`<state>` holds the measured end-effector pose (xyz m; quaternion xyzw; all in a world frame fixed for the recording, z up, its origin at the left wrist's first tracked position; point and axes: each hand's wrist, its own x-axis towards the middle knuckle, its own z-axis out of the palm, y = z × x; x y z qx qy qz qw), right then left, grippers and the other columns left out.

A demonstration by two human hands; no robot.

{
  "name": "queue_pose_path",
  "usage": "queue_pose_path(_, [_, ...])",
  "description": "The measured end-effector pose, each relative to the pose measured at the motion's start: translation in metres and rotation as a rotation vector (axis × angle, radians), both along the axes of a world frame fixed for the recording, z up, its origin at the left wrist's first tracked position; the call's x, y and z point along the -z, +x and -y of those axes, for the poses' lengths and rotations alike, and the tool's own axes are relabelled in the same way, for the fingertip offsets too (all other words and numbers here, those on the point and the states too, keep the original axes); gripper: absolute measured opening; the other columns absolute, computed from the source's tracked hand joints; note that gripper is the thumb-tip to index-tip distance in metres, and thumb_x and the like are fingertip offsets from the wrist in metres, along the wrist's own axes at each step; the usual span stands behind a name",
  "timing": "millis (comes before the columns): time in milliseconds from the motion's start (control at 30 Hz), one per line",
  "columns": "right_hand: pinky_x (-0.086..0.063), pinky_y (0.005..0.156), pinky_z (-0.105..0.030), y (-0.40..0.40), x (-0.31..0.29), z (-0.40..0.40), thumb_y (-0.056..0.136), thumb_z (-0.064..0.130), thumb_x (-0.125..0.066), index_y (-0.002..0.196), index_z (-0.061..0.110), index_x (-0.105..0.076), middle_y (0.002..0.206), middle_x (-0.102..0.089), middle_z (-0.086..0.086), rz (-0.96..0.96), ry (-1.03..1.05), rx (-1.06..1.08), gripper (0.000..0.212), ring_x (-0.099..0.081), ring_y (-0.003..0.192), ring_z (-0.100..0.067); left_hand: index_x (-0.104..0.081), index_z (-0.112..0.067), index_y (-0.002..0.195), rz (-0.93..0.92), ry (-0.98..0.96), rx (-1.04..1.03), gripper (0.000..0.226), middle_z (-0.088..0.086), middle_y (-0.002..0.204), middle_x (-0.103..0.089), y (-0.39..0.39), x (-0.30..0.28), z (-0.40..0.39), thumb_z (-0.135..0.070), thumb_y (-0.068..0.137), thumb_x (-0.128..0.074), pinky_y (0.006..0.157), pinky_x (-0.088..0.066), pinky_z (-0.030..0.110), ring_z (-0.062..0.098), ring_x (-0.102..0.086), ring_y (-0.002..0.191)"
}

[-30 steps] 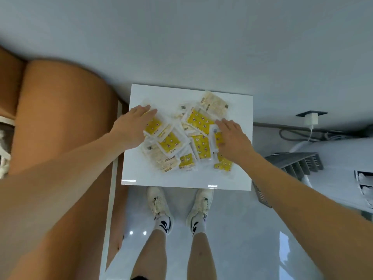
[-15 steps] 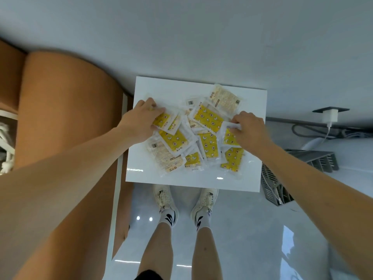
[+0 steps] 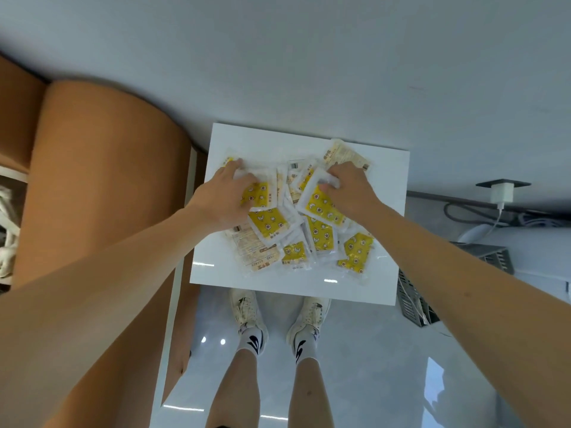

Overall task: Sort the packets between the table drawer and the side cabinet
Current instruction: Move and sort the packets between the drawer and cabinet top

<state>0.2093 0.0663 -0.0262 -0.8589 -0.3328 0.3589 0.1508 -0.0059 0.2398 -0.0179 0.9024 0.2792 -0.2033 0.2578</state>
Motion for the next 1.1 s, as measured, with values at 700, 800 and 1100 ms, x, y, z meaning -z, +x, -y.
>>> queue_pose_path(700, [-0.045, 0.102, -0.051, -0.02, 0.017, 0.008, 0.098, 0.02, -0.063, 0.118, 0.011, -0.061, 0.156, -0.042, -0.007, 0.262, 0.052, -0.196, 0.022, -0.028, 0.144, -0.034, -0.047, -0.015, 0.14, -0.016, 0.033, 0.013, 0.071, 0.003, 0.153, -0.034, 0.025, 0.013, -0.013, -0.038, 0.081, -0.079, 0.106, -0.042, 0.045, 0.027, -0.034, 0.137])
queue_pose_path(800, [-0.055, 0.089, -0.05, -0.024, 0.017, 0.011, 0.095, 0.016, -0.066, 0.113, 0.009, -0.064, 0.151, -0.049, -0.004, 0.278, 0.11, -0.251, 0.019, -0.039, 0.136, -0.031, -0.047, -0.017, 0.135, 0.03, 0.032, 0.002, 0.065, 0.001, 0.136, -0.047, 0.024, 0.012, -0.012, -0.036, 0.082, -0.079, 0.099, -0.045, 0.042, 0.024, -0.042, 0.125])
queue_pose_path(1100, [-0.028, 0.12, -0.052, -0.022, 0.021, 0.004, 0.101, 0.026, -0.056, 0.136, 0.013, -0.055, 0.165, -0.026, -0.006, 0.208, -0.037, -0.257, 0.037, -0.017, 0.153, -0.031, -0.042, -0.023, 0.143, 0.08, -0.032, -0.066, 0.068, -0.004, 0.138, -0.049, 0.025, 0.011, -0.005, -0.028, 0.085, -0.078, 0.101, -0.044, 0.043, 0.021, -0.044, 0.126])
